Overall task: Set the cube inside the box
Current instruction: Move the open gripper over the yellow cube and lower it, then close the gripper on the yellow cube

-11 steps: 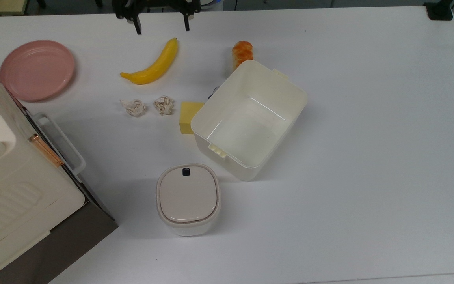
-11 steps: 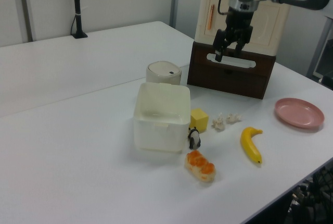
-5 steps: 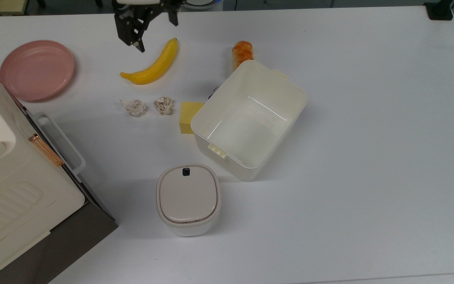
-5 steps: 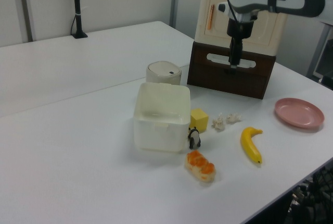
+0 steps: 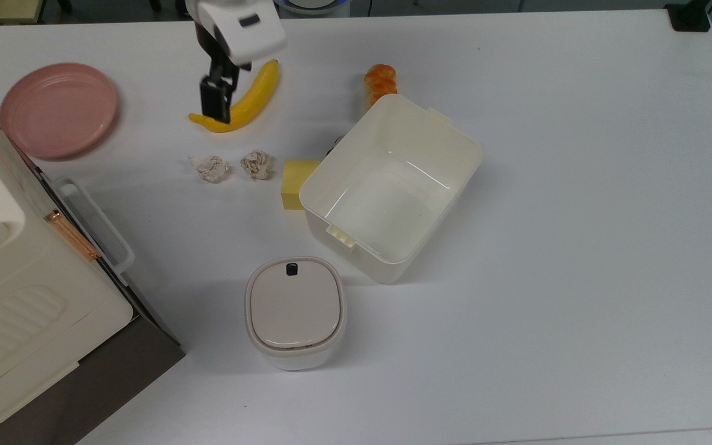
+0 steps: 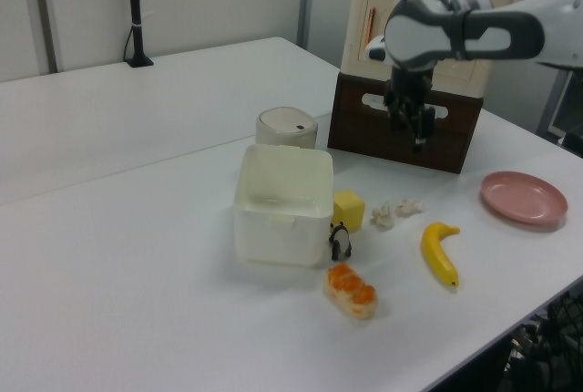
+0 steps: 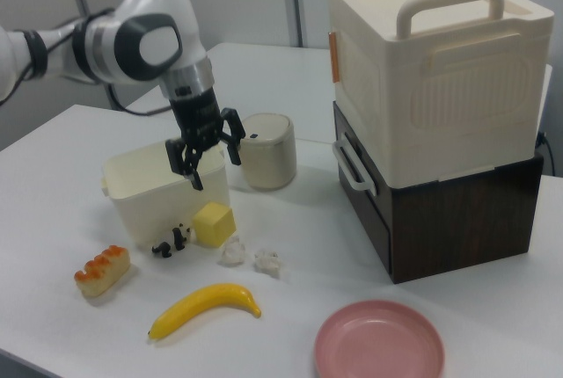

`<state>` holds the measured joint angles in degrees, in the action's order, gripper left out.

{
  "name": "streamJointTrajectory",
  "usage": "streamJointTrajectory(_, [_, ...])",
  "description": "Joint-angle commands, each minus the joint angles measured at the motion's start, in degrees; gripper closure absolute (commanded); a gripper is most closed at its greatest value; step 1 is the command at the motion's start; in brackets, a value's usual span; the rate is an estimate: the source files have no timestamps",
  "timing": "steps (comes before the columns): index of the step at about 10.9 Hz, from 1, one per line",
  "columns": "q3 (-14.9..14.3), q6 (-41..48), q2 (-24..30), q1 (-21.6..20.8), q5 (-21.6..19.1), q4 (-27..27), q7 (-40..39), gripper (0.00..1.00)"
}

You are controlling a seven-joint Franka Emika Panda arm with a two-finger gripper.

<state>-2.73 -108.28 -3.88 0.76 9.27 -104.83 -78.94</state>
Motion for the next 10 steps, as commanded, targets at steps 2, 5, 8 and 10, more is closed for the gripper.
streamJointTrajectory(2, [4.56, -6.31, -0.86, -0.05, 1.28, -2.75, -3.42, 0.00])
streamJointTrajectory(5, [7.12, -11.22, -5.16, -0.05, 1.01, -2.40, 0.60, 0.00])
streamJointTrajectory(8, [7.21, -14.92, -6.92, 0.03, 0.93, -2.92, 3.78, 0.00])
streamJointTrajectory(10, [7.21, -15.29, -7.28, 0.03, 0.93, -3.10, 7.38, 0.00])
